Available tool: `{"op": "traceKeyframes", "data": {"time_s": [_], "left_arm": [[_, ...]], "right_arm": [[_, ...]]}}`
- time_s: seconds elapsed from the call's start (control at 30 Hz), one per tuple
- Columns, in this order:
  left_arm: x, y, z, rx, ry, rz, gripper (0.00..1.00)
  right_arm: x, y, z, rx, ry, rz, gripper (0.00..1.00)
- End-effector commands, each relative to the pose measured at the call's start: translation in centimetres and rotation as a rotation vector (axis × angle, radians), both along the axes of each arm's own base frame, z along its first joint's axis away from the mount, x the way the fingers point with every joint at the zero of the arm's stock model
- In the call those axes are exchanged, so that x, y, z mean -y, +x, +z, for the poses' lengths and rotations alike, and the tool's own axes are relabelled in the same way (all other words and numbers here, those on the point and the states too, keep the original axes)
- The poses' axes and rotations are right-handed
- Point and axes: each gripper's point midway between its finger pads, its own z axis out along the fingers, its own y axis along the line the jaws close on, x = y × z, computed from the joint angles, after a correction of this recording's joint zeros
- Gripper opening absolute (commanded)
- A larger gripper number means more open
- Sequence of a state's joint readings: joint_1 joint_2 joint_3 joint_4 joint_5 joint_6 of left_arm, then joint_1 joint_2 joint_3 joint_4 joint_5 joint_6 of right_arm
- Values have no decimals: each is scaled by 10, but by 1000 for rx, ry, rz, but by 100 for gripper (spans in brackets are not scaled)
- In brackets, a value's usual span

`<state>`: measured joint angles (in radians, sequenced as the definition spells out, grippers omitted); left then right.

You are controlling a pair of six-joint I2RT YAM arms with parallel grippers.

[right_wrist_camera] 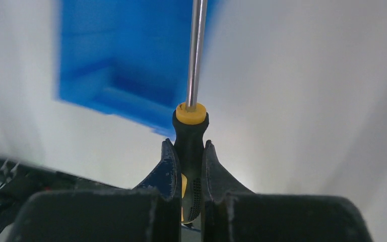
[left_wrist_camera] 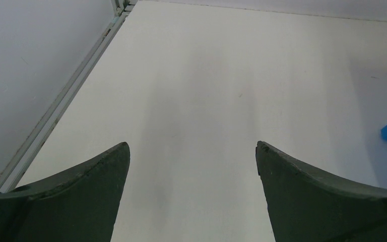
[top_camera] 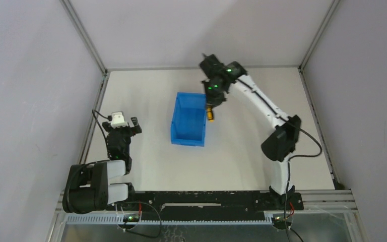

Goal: Put the screwdriver in the bin

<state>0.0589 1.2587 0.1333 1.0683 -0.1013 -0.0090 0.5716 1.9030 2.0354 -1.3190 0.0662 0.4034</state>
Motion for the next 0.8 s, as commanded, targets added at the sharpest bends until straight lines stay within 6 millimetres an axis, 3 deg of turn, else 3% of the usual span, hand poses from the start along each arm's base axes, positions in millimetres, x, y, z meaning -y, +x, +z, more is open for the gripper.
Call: {"op": "traceKeyframes", "data": {"time_s": [0.0, 0.07, 0.27, 0.37, 0.67, 0.77], "left_arm": [[0, 10, 23, 68, 11, -6, 100], [-1, 10, 23, 67, 11, -5, 100], [0, 11, 24, 68, 11, -6, 100], [0, 11, 23, 68, 11, -6, 100], [-1, 10, 23, 67, 11, -5, 100], [0, 10, 23, 67, 11, -6, 100]], "right_arm": [[-100, -17, 30, 68, 149, 213, 0], [-118, -16, 34, 83, 169, 245, 0], [-138, 0, 18, 126, 191, 230, 0], [-146, 4, -5, 109, 179, 227, 0], [-147, 20, -102, 1, 54, 164, 0], [-143, 22, -122, -9, 36, 133, 0]]}}
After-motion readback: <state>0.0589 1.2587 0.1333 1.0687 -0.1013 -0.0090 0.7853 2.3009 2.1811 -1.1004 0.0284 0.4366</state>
